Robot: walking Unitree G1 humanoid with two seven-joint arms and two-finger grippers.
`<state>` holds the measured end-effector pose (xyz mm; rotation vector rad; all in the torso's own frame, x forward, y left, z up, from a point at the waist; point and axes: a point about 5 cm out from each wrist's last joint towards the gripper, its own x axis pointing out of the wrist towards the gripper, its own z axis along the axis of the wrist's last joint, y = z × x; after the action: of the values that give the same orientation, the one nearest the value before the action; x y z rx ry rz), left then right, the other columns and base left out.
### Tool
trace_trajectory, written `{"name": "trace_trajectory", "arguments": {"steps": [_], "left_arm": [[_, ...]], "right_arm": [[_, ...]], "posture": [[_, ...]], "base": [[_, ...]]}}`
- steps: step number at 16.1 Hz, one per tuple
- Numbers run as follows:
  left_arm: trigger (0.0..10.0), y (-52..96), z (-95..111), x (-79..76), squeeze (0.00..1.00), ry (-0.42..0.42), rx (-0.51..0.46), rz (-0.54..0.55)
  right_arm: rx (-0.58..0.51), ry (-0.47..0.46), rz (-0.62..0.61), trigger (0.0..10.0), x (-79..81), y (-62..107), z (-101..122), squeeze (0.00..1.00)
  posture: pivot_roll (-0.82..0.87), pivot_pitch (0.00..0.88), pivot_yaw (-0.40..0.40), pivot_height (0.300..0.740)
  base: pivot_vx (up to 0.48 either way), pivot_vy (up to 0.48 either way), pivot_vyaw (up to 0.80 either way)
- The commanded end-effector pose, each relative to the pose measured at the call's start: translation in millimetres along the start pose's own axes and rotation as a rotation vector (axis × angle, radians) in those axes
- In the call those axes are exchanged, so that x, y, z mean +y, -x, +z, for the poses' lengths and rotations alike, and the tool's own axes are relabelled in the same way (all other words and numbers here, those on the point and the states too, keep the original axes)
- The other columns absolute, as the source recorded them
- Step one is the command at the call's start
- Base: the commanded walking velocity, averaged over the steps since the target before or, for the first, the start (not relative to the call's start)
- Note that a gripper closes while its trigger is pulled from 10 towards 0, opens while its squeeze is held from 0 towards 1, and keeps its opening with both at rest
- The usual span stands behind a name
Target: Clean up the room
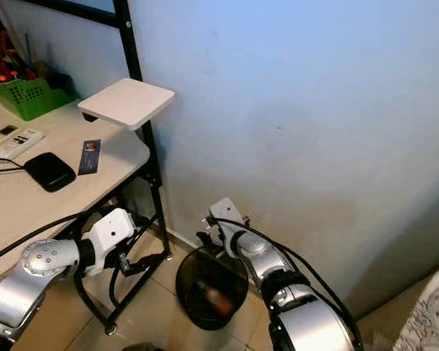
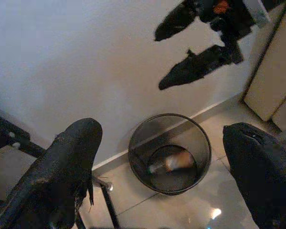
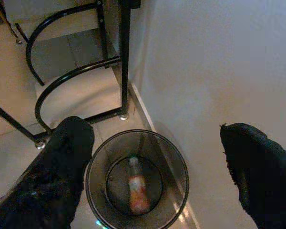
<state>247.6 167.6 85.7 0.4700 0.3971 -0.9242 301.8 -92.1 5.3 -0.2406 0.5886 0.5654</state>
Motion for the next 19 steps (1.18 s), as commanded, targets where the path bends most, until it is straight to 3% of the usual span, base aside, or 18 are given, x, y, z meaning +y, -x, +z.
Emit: {"name": "trace_trajectory", "arguments": {"steps": [1,2,3,6,7,11,13,15,19], "left_arm": [[10.0,0.9,1,2.7,0.00,-0.016,0.006,0.025],[10.0,1.8,0,3.4,0.00,0.017,-0.001,0.086],[10.0,3.3,3,6.0,0.00,0.079,-0.029,0.151],[10.0,2.9,12,9.4,0.00,0.170,-0.125,0.320],[10.0,-0.2,13,9.8,0.00,0.230,-0.140,0.404],[10.0,6.9,18,6.9,0.00,0.256,-0.152,0.611],[10.0,5.6,23,1.1,0.00,0.265,-0.181,0.637],[10.0,3.0,24,-2.3,0.00,0.273,-0.185,0.643],[10.0,15.3,17,-3.6,0.00,0.303,-0.163,0.707]], "right_arm": [[-0.031,-0.028,-0.017,10.0,-5.5,2.0,2,1.00],[-0.100,-0.090,-0.062,10.0,-16.5,7.7,5,0.83],[-0.161,-0.132,-0.096,10.0,-25.8,15.6,6,0.00],[-0.282,-0.229,-0.264,10.0,-48.2,46.9,3,0.00],[-0.331,-0.303,-0.396,10.0,-57.7,69.5,0,0.00],[-0.404,-0.421,-0.647,10.0,-53.5,128.0,-5,0.00],[-0.408,-0.408,-0.692,10.0,-51.5,138.5,-3,0.00],[-0.382,-0.395,-0.674,10.0,-48.1,138.5,-3,0.00],[-0.325,-0.396,-0.668,10.0,-41.3,145.1,-6,0.00]], "posture": [[0.08,0.000,0.002,0.740],[0.08,0.000,0.001,0.740],[0.08,0.000,0.007,0.740],[0.07,0.000,0.018,0.740],[0.06,0.000,0.024,0.740],[-0.01,0.000,0.059,0.740],[-0.02,0.000,0.062,0.740],[-0.01,0.000,0.054,0.740],[0.01,0.000,0.047,0.740]], "base": [[0.000,0.000,0.00],[0.000,0.000,0.00],[0.000,0.000,0.00],[0.000,0.000,0.00],[0.000,0.000,-0.76],[0.000,0.000,-0.78],[0.000,0.000,-0.79],[0.000,0.000,-0.80],[0.000,0.000,-0.80]]}}
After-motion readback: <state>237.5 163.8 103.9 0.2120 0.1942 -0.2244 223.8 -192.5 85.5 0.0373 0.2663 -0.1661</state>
